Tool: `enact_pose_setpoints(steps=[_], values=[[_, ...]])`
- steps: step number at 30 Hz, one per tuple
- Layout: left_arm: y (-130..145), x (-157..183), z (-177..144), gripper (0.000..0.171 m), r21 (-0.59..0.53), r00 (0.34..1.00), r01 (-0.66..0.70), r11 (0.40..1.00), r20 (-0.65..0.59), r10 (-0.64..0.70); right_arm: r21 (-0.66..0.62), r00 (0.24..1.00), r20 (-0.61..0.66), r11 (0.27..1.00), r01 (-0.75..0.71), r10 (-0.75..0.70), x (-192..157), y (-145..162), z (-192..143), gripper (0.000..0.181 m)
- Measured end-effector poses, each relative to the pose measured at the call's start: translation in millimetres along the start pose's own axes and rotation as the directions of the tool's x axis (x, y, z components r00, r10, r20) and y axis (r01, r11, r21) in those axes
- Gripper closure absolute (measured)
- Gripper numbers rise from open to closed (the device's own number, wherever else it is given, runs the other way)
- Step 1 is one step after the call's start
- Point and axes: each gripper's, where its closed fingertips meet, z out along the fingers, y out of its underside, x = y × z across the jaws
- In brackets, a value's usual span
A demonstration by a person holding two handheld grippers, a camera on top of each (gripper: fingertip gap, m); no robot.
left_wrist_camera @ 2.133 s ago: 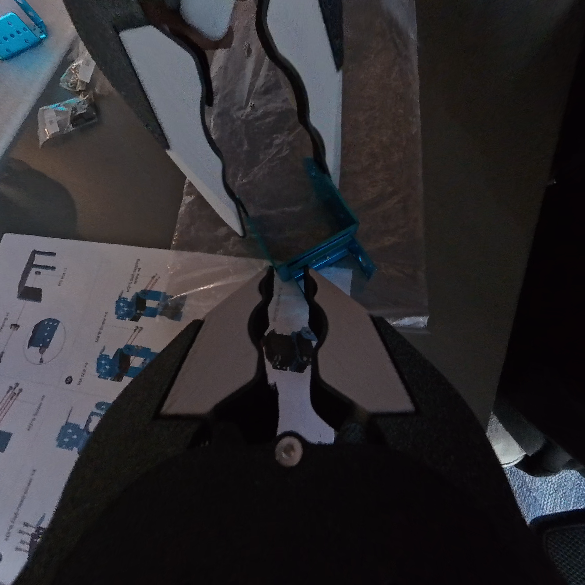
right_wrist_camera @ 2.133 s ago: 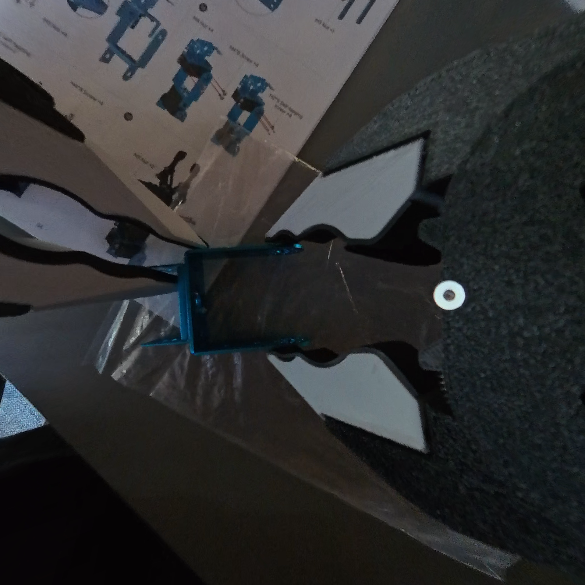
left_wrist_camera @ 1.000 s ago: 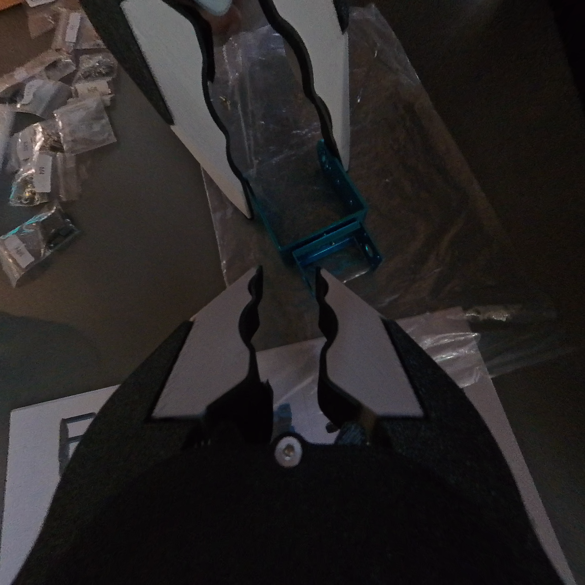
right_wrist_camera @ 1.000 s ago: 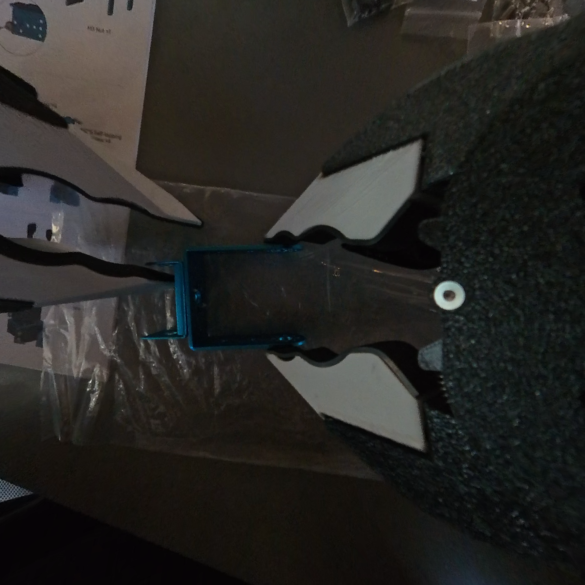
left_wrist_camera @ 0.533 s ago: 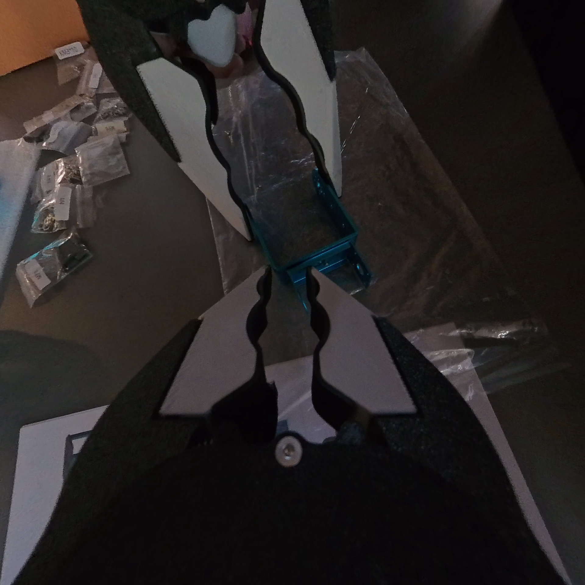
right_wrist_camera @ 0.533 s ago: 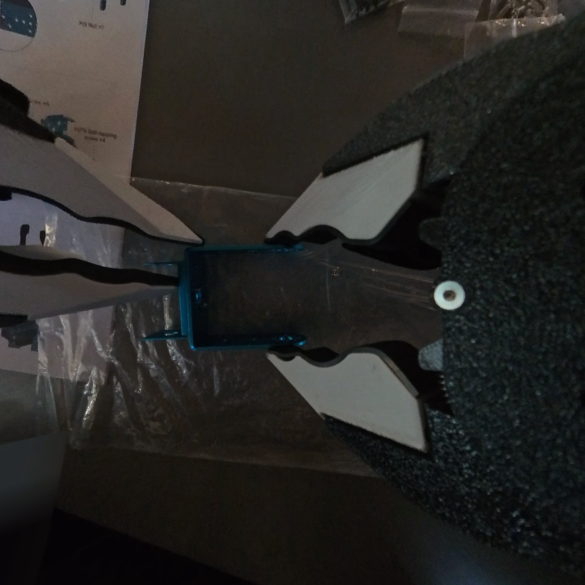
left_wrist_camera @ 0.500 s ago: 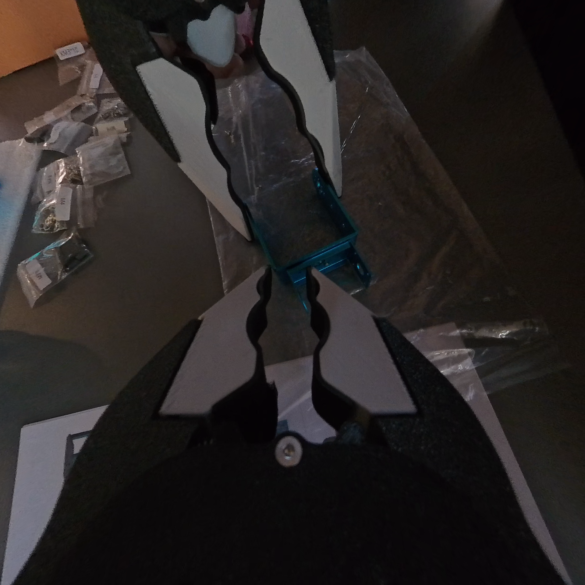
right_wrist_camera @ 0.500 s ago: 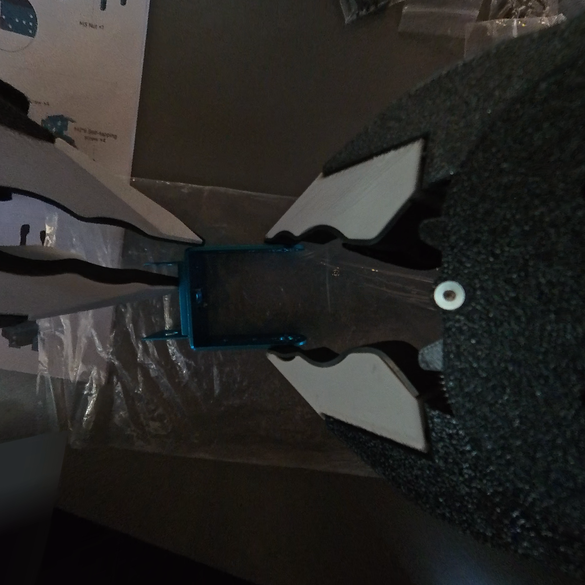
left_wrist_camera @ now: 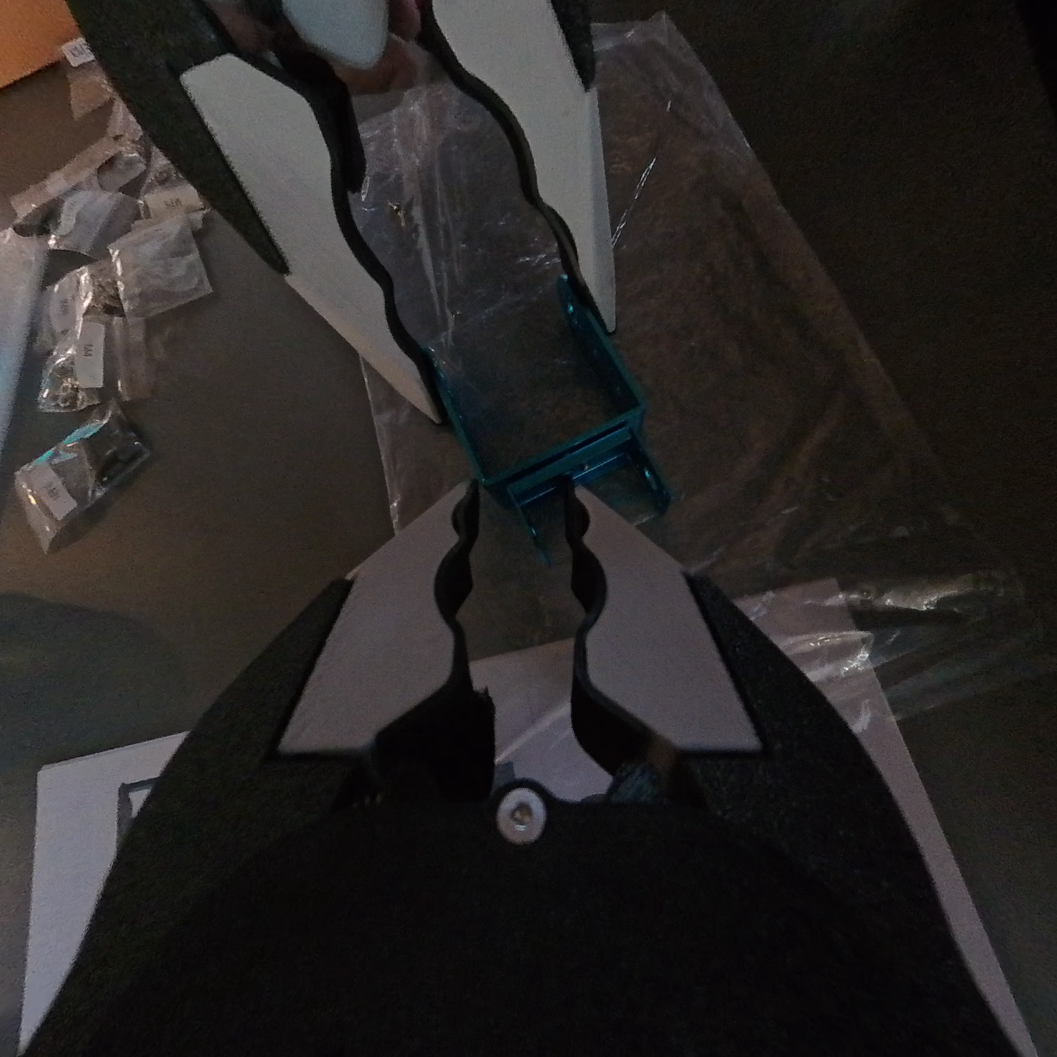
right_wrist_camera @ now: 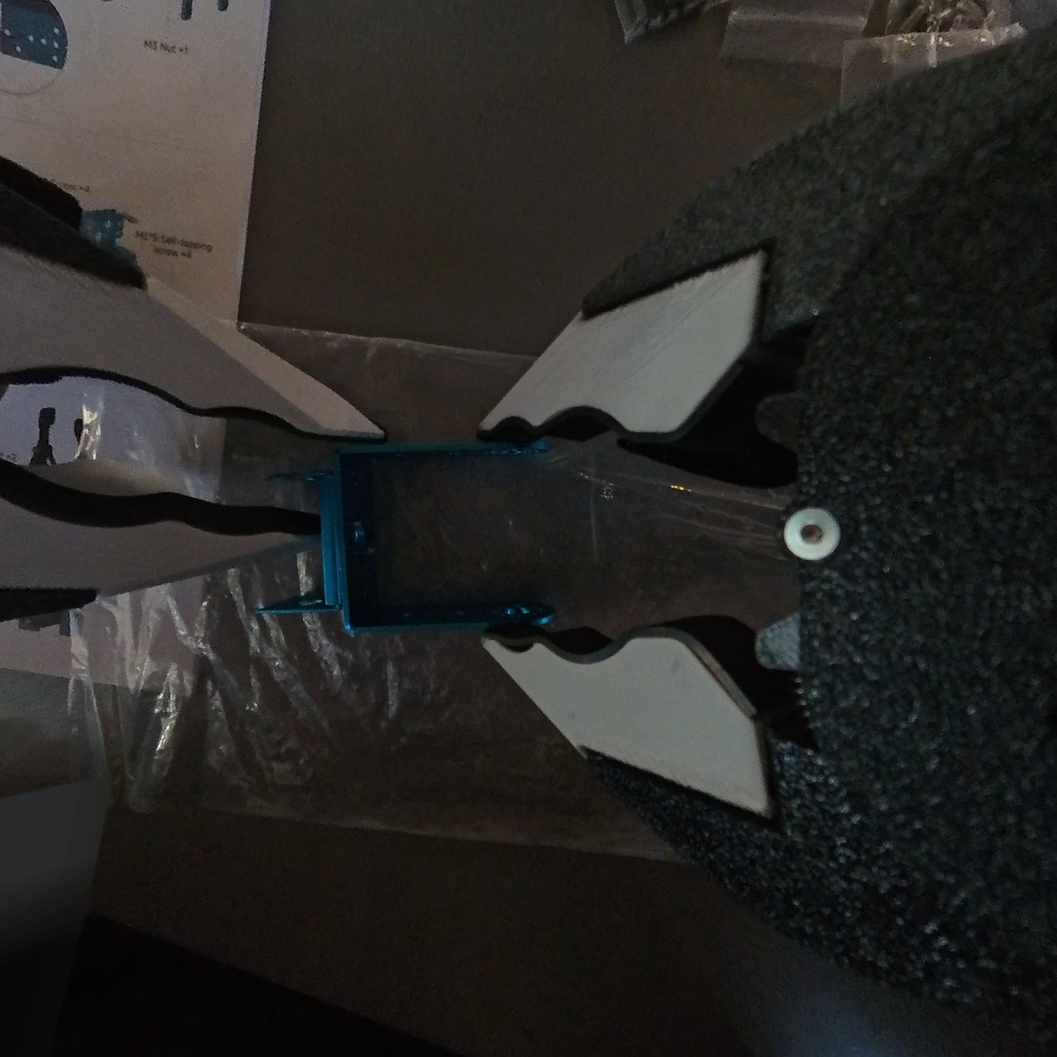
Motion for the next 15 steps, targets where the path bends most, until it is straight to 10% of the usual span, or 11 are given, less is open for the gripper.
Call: enact_pose_setpoints(steps=[15], values=[[-1.6,2.2,0.8,0.141,-0.002,1.000,0.019,1.000,-0.017,-0.019,-0.003,1.000,-0.005,1.000,-0.003,0.003,0.4,-0.8,0.7,0.116]])
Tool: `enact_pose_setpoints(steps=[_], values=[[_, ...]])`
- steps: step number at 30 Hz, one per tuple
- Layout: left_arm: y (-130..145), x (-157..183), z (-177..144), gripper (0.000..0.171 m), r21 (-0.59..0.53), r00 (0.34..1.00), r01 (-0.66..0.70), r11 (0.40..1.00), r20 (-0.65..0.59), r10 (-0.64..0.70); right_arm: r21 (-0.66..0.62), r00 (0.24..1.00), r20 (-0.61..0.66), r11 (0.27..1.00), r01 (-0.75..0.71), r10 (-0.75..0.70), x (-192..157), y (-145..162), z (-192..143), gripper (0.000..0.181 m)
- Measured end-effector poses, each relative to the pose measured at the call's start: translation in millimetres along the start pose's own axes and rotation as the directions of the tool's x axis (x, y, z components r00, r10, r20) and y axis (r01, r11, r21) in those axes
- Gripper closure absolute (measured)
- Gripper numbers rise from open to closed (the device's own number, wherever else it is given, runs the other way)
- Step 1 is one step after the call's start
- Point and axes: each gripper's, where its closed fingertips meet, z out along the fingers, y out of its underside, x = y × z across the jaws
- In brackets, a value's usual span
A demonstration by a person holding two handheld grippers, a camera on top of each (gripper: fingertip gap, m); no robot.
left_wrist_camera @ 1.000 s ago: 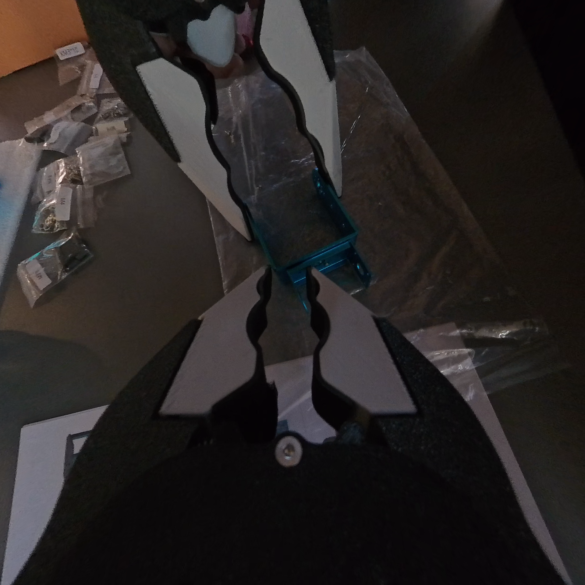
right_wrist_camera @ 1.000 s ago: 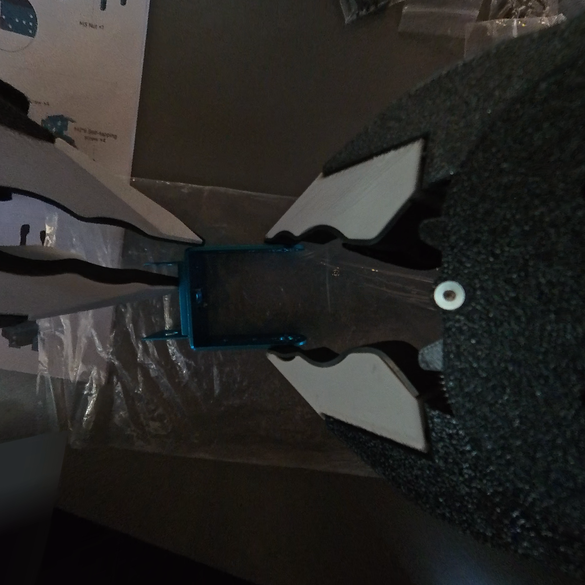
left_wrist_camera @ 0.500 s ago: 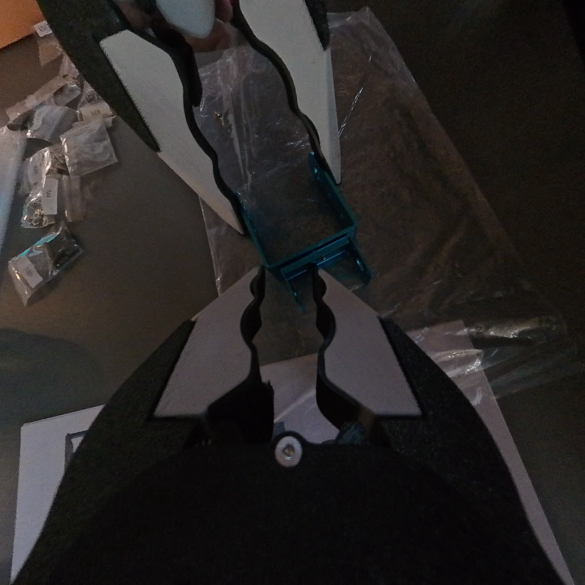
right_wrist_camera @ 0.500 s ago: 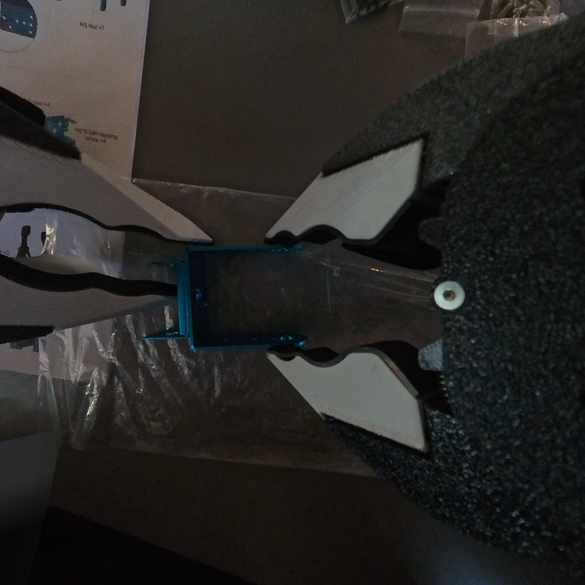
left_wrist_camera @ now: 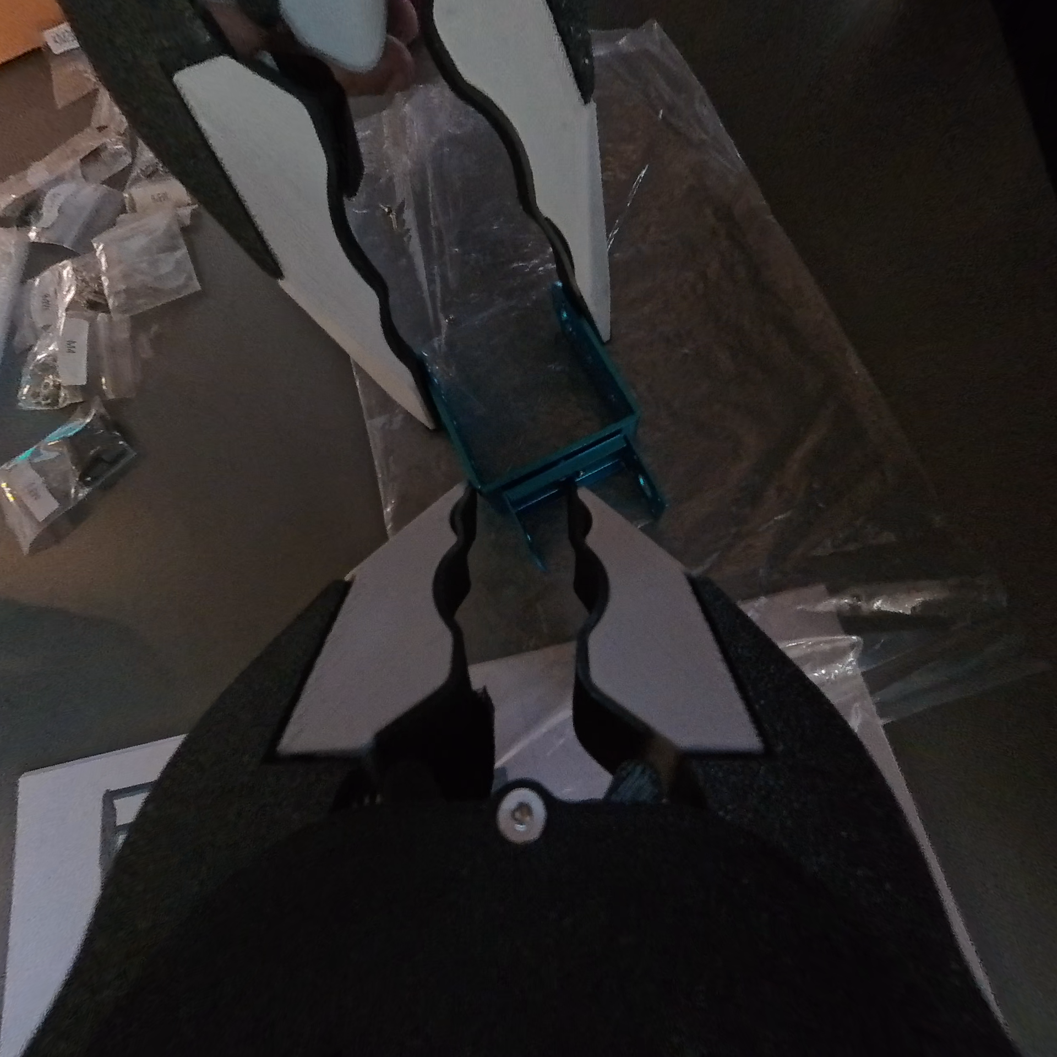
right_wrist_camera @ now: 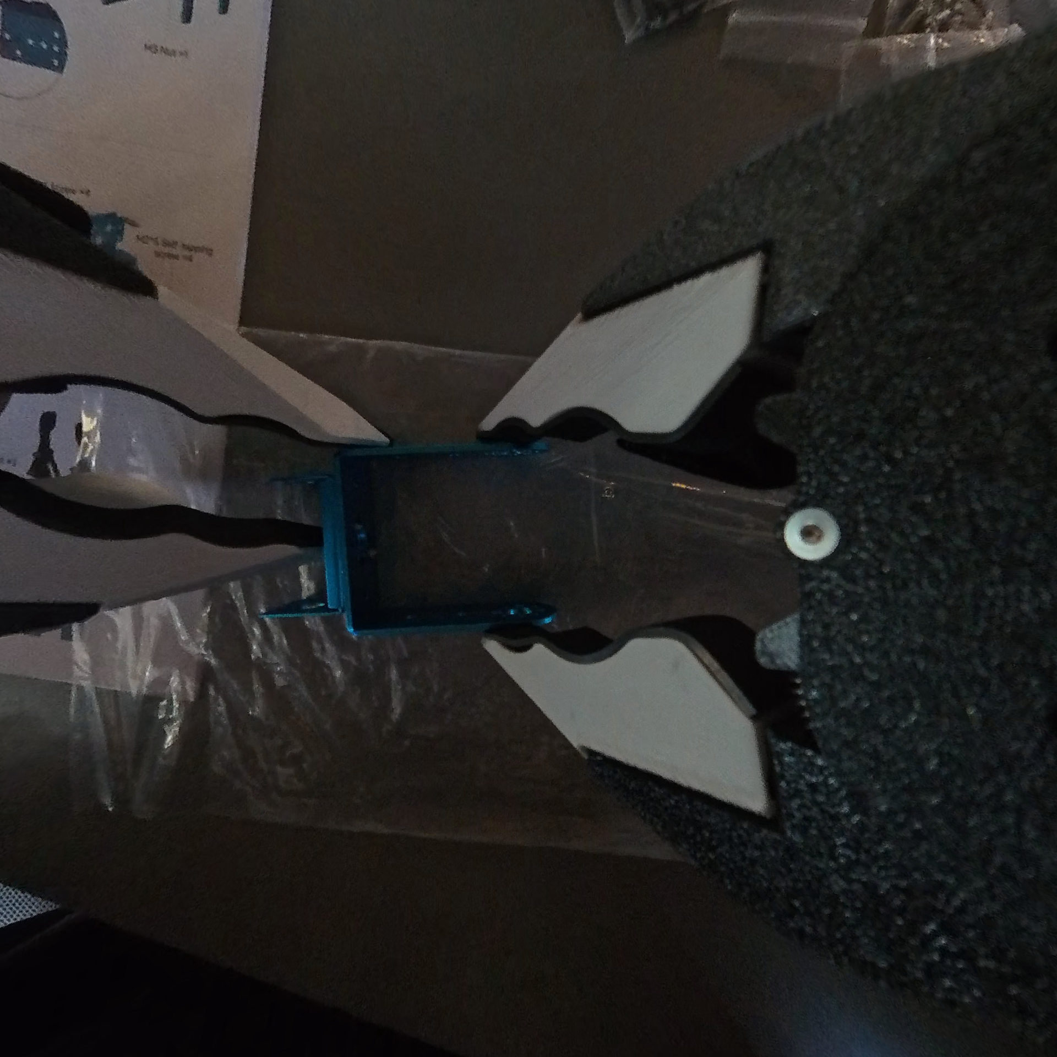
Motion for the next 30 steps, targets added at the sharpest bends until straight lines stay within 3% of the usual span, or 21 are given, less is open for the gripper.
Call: enact_pose_setpoints(steps=[17,30], values=[[-1,2,-1,0.141,0.002,0.995,0.080,0.997,-0.057,-0.080,0.027,1.000,0.021,0.999,0.018,-0.018,-1,-5,2,0.118],[1,8,-4,0.141,-0.024,0.995,0.055,0.998,-0.077,-0.057,0.024,0.999,0.023,0.999,0.028,-0.028,-5,-10,7,0.117]])
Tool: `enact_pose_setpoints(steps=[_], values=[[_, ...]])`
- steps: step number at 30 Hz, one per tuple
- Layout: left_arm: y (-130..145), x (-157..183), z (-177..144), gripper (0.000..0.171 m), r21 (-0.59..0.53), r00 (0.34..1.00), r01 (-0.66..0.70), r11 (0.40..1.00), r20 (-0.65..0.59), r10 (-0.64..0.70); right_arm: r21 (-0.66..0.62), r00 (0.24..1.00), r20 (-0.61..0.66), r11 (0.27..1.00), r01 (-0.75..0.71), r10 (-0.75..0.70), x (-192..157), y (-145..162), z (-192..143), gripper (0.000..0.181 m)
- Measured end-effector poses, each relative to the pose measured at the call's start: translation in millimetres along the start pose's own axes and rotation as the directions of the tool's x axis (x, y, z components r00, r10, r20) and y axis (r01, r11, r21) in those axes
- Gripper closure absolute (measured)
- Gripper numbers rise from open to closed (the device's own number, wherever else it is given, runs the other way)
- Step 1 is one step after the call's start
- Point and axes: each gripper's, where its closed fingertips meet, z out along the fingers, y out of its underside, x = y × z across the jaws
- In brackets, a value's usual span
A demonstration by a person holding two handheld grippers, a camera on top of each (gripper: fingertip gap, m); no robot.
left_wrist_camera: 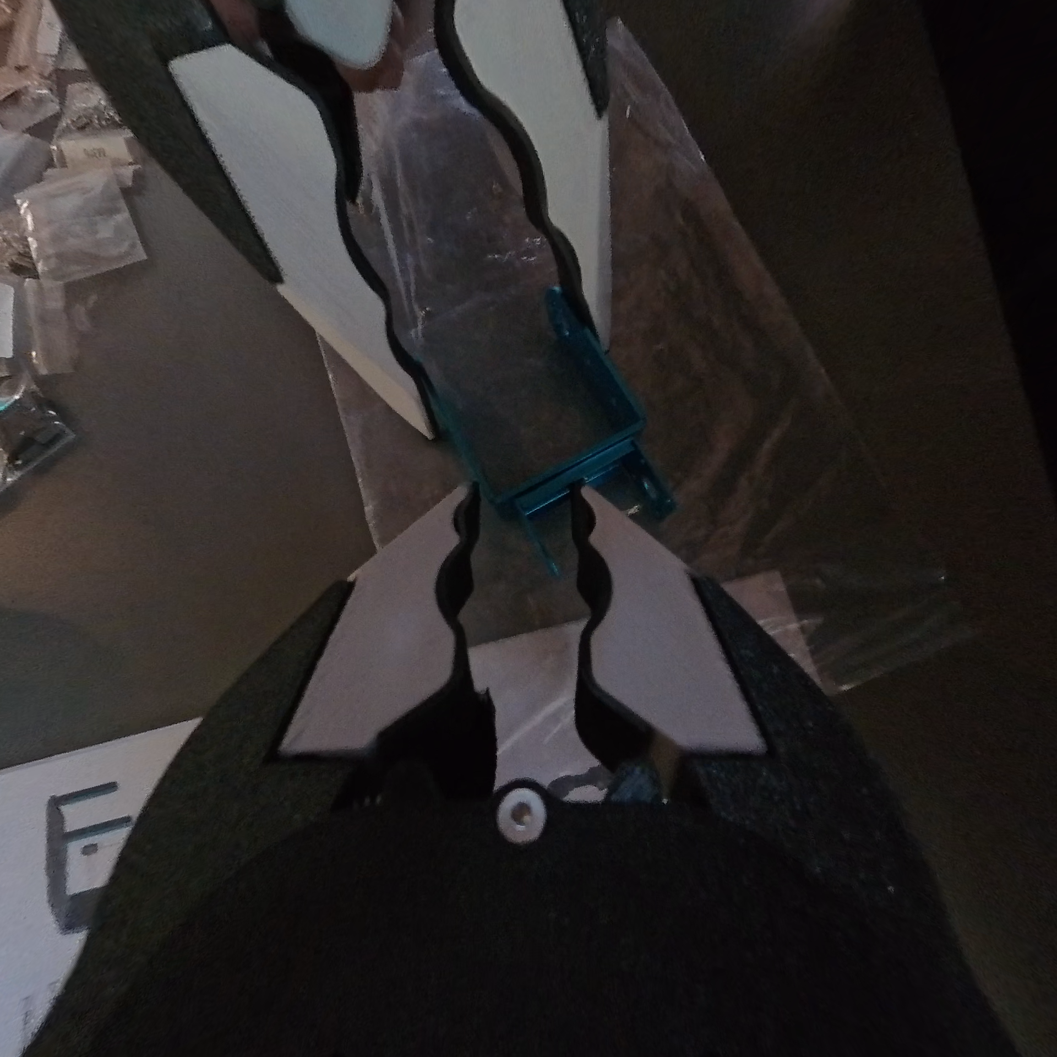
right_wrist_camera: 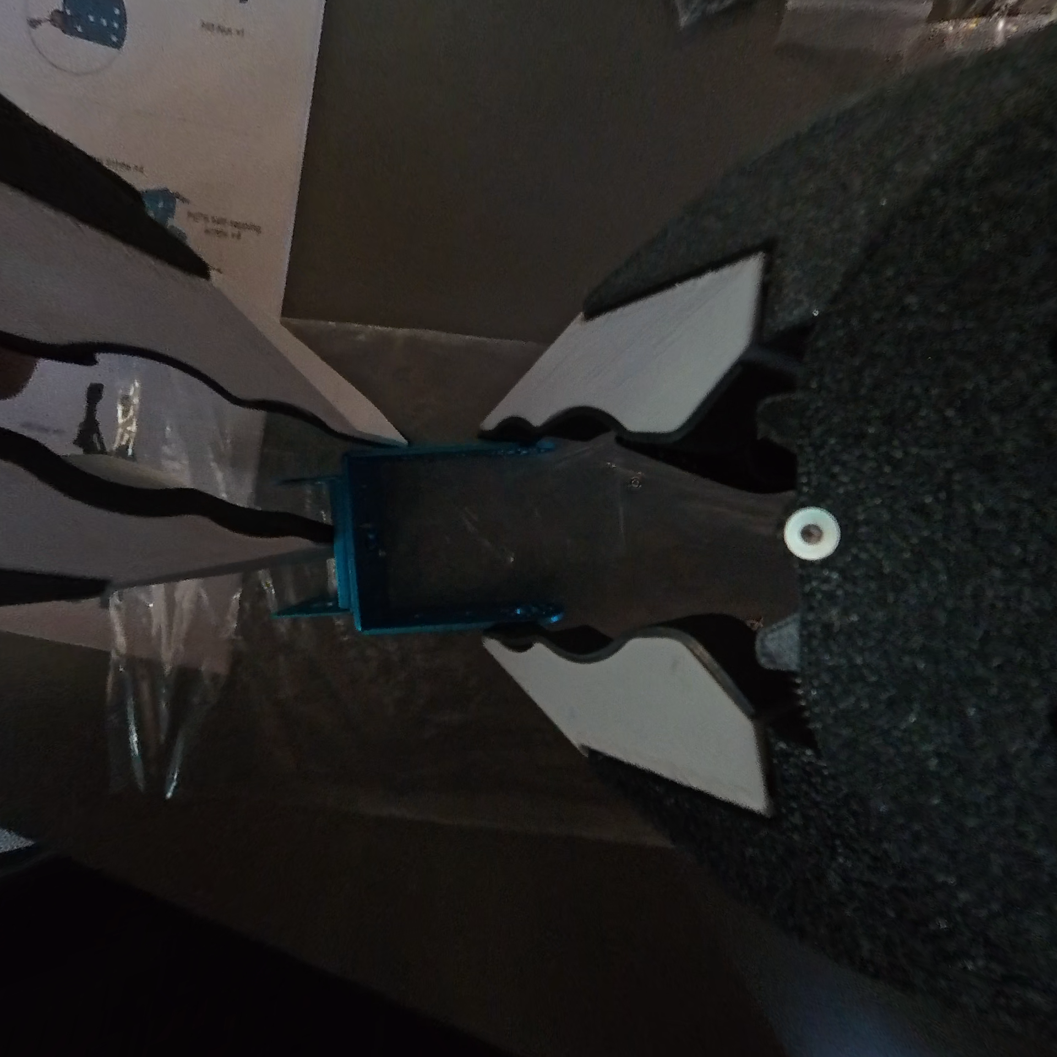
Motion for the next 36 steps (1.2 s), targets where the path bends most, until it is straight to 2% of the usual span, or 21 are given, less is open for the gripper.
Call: enact_pose_setpoints(steps=[5,7,10,13,16,21,24,29,33,34,36], values=[[0,-1,1,0.141,0.019,1.000,0.012,1.000,-0.007,-0.012,0.043,1.000,0.023,0.999,-0.019,0.018,0,-1,-1,0.116],[-2,-2,1,0.147,0.034,1.000,0.020,0.999,-0.004,-0.020,0.058,1.000,0.020,0.998,-0.012,0.011,1,-1,-1,0.114],[-3,-1,0,0.147,0.042,1.000,0.005,0.999,-0.004,-0.005,0.050,0.999,0.025,0.999,-0.021,0.020,-2,0,-4,0.102],[-4,-5,-2,0.145,0.052,0.999,-0.013,0.999,0.030,0.012,0.023,0.998,-0.051,0.999,0.023,-0.022,1,7,-16,0.098],[-3,-7,-2,0.130,0.053,0.999,0.001,0.999,0.033,-0.003,0.020,0.997,-0.074,1.000,0.015,-0.013,1,17,-22,0.095],[-1,1,-3,0.100,0.046,1.000,-0.004,0.999,-0.007,0.004,0.029,0.997,-0.071,1.000,0.004,-0.002,5,19,-10,0.092],[4,9,-7,0.094,0.018,0.999,0.010,1.000,-0.052,-0.009,0.025,0.997,-0.077,0.999,0.020,-0.018,5,18,-8,0.096],[6,23,-17,0.095,-0.033,0.990,0.062,0.998,-0.123,-0.065,0.018,0.997,-0.076,1.000,0.021,-0.020,2,18,-10,0.109],[6,19,-5,0.090,-0.042,0.997,0.033,0.999,-0.063,-0.036,0.024,0.997,-0.071,0.999,0.027,-0.025,1,17,-9,0.112],[6,16,-3,0.093,-0.041,0.998,0.025,0.999,-0.050,-0.027,0.027,0.997,-0.070,0.999,0.029,-0.027,1,17,-9,0.113],[7,12,-2,0.112,-0.023,1.000,-0.004,1.000,-0.028,0.004,0.032,0.997,-0.064,0.999,0.036,-0.033,1,17,-9,0.115]])
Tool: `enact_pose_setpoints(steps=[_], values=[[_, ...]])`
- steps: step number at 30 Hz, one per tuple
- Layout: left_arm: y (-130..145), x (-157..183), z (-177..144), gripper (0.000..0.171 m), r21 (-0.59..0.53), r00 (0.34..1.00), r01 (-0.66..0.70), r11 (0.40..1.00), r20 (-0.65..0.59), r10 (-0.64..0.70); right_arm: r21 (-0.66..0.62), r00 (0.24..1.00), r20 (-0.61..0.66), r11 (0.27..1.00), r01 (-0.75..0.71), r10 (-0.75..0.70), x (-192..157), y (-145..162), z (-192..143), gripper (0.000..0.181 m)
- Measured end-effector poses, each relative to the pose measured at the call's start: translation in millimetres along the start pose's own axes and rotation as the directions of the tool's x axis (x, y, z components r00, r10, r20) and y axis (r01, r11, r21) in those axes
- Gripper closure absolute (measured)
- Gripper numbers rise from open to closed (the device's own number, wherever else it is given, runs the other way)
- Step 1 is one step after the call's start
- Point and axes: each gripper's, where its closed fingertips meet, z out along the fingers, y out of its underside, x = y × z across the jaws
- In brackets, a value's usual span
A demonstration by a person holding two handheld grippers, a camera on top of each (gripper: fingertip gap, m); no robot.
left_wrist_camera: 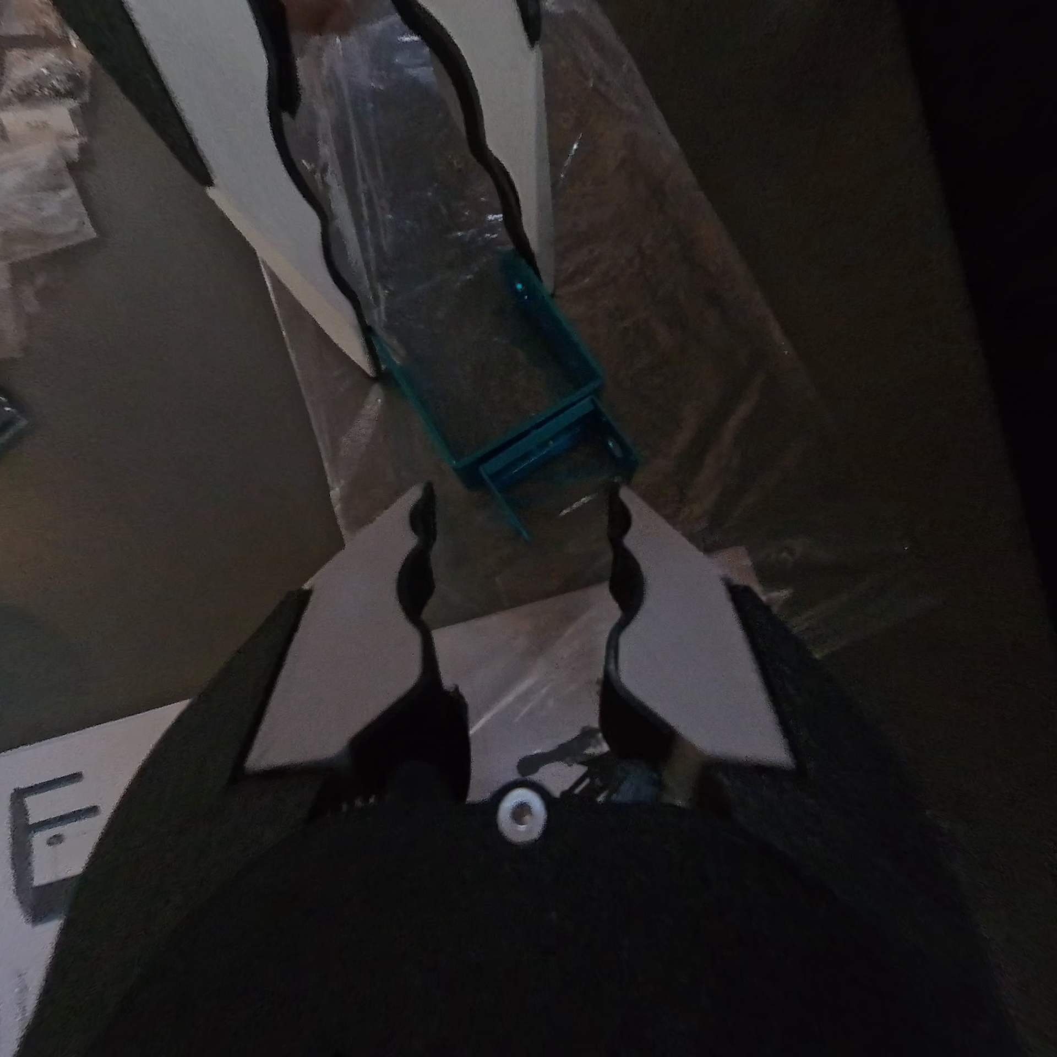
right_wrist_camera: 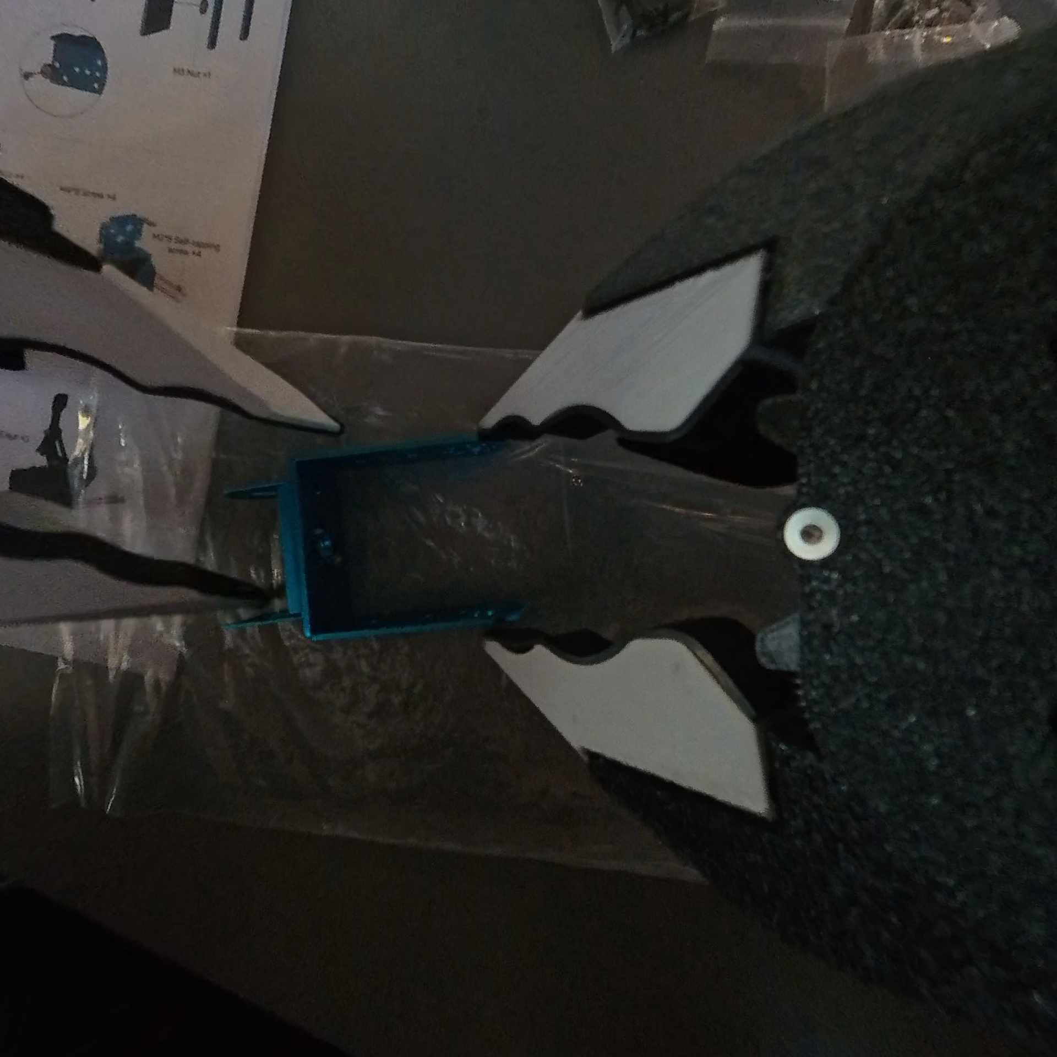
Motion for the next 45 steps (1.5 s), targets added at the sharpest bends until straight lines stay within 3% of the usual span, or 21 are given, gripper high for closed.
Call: enact_pose_setpoints(steps=[7,19,24,29,32,34,36,39,42,45], values=[[-12,-6,0,0.138,0.078,0.999,-0.018,0.997,0.029,0.016,0.002,0.999,0.023,1.000,0.028,-0.028,-2,-4,3,0.119],[-18,-6,-4,0.138,0.083,0.999,-0.006,0.997,0.032,0.004,-0.047,0.997,0.017,0.996,0.073,-0.073,0,-6,1,0.120],[-26,9,-18,0.138,0.133,0.991,0.127,0.983,0.020,-0.131,-0.011,0.970,0.162,0.982,0.188,-0.184,-9,-16,7,0.119],[-12,15,-8,0.137,0.080,0.982,0.103,0.991,0.150,-0.114,-0.033,0.947,0.204,0.965,0.258,-0.247,-7,-17,12,0.118],[-9,19,-4,0.136,0.080,0.981,0.119,0.990,0.144,-0.129,-0.043,0.947,0.178,0.959,0.280,-0.268,-10,-18,12,0.118],[-10,18,-4,0.132,0.079,0.982,0.113,0.990,0.143,-0.124,-0.038,0.952,0.174,0.964,0.263,-0.252,-12,-17,11,0.118],[-8,18,-4,0.117,0.058,0.988,0.078,0.995,0.128,-0.085,-0.024,0.963,0.156,0.974,0.225,-0.218,-10,-17,6,0.104],[-5,12,-5,0.095,0.007,0.995,-0.028,1.000,0.101,0.027,-0.008,0.986,0.120,0.993,0.121,-0.119,-6,-10,-12,0.104],[-13,10,-7,0.093,0.025,0.989,-0.147,0.989,0.021,0.146,0.036,0.995,0.099,0.999,0.003,-0.007,-13,0,-30,0.110],[-24,10,-4,0.087,0.075,0.976,-0.183,0.980,-0.105,0.190,0.081,0.993,0.093,0.994,-0.077,0.069,-31,9,-40,0.113]])
